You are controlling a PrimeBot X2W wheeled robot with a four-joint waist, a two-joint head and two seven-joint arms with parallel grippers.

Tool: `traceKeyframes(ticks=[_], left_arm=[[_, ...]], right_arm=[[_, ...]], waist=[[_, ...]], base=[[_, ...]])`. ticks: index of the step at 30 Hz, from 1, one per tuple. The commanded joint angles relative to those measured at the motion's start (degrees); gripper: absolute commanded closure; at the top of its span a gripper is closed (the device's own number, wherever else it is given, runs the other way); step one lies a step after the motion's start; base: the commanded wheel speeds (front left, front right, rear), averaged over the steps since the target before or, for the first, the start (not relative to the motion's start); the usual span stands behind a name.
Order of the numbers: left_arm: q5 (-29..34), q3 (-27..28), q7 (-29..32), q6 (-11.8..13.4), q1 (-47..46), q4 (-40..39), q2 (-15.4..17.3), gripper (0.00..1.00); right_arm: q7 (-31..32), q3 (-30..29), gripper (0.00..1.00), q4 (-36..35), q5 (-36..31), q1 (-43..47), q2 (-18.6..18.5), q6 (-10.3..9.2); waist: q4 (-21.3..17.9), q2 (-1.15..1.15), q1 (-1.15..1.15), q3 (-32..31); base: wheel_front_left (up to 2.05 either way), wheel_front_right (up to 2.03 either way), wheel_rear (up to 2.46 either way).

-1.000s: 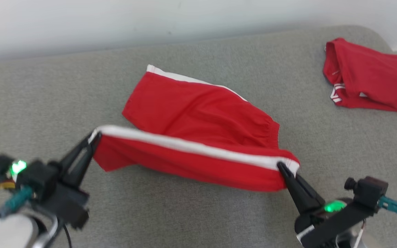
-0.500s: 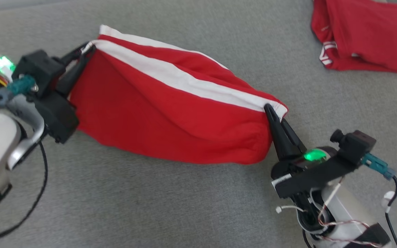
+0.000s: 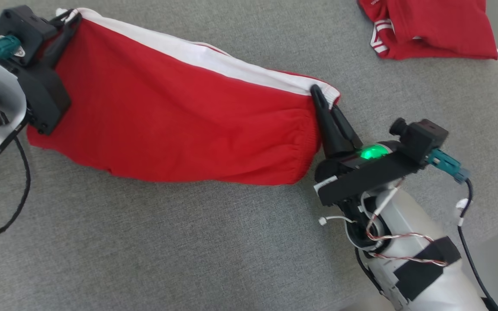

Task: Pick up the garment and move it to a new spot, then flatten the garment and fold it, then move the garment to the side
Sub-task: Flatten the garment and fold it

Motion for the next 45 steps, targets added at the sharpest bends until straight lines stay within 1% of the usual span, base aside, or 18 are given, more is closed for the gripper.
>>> traceKeyframes(ticks=[1,2,3,4,5,8,14,20,24,27,32,40,45], left_arm=[[-1.45,-1.12,-0.93,0.14,-1.36,2.5,-0.49,1.0],[-1.98,-1.67,-1.38,0.14,-1.58,3.51,-0.84,1.0],[-2.08,-2.11,-2.11,0.14,-1.85,4.5,-1.26,0.73],[-2.35,-2.39,-2.83,0.14,-2.11,5.48,-1.56,0.02],[-2.4,-2.82,-3.69,0.14,-2.21,6.54,-1.86,0.0],[-2.48,-3.34,-5.14,0.14,-2.29,8.43,-2.38,0.0],[-4.88,-3.87,-8.2,0.14,-0.58,12.45,-4.45,0.0],[-6.56,-3.43,-9.65,0.14,2.26,13.72,-4.86,0.0],[-7.23,-2.93,-9.87,0.14,4.19,13.36,-4.76,0.0],[-6.97,-1.83,-9.89,0.14,4.99,12.46,-4.88,0.0],[-5.69,0.07,-9.84,0.14,6.23,11.29,-5.49,0.0],[-3.69,4.46,-9.86,0.48,10.09,9.61,-4.78,0.0],[-2.37,7.6,-9.86,1.04,13.67,8.11,-4.2,0.0]], right_arm=[[-0.13,0.59,1.0,1.07,-0.63,-1.38,0.99,-0.15],[-0.15,0.78,1.0,1.66,-0.64,-1.71,1.14,-0.15],[-0.2,0.9,0.8,2.23,-0.7,-2.02,1.27,-0.15],[-0.24,1.05,0.38,2.72,-1.13,-2.3,1.24,-0.15],[-0.23,1.21,0.0,3.16,-1.32,-2.49,1.27,-0.15],[-0.31,1.57,0.0,3.65,-1.82,-2.59,1.14,-0.15],[-0.48,1.62,0.0,2.74,-3.62,-0.36,-0.83,-0.15],[0.94,-0.27,0.0,0.36,-5.13,3.53,-2.18,-0.15],[3.39,-2.18,0.0,0.02,-5.07,6.59,-2.27,-0.15],[4.98,-3.11,0.0,0.11,-4.38,7.97,-2.02,-0.15],[6.64,-3.82,0.0,0.99,-5.87,8.59,-1.77,-0.15],[5.71,-6.31,0.0,-1.6,-9.04,12.13,-2.35,-0.15],[4.71,-8.98,0.0,-4.72,-11.45,15.7,-1.45,-0.15]], waist=[[-0.39,-0.01,-0.01,0.65],[-0.35,-0.01,-0.01,0.67],[-0.3,-0.01,-0.01,0.64],[-0.23,-0.01,-0.01,0.54],[-0.13,-0.01,-0.01,0.35],[0.06,-0.01,-0.01,-0.1],[1.15,-0.01,-0.01,-2.96],[1.99,-0.01,-0.01,-6.65],[2.5,-0.01,-0.01,-8.46],[2.91,-0.01,-0.01,-9.09],[3.94,-0.01,-0.01,-9.82],[4.16,-0.01,-0.01,-12.81],[3.68,-0.01,-0.01,-14.93]], base=[[0.0,0.0,0.0],[0.0,0.0,0.0],[0.0,0.0,0.0],[0.0,0.0,0.0],[0.0,0.0,0.0],[0.0,0.0,0.0],[0.0,0.0,0.0],[0.0,0.0,0.0],[0.0,0.0,0.0],[0.0,0.0,0.0],[0.0,0.0,0.0],[0.0,0.0,0.0],[0.0,0.0,0.0]])
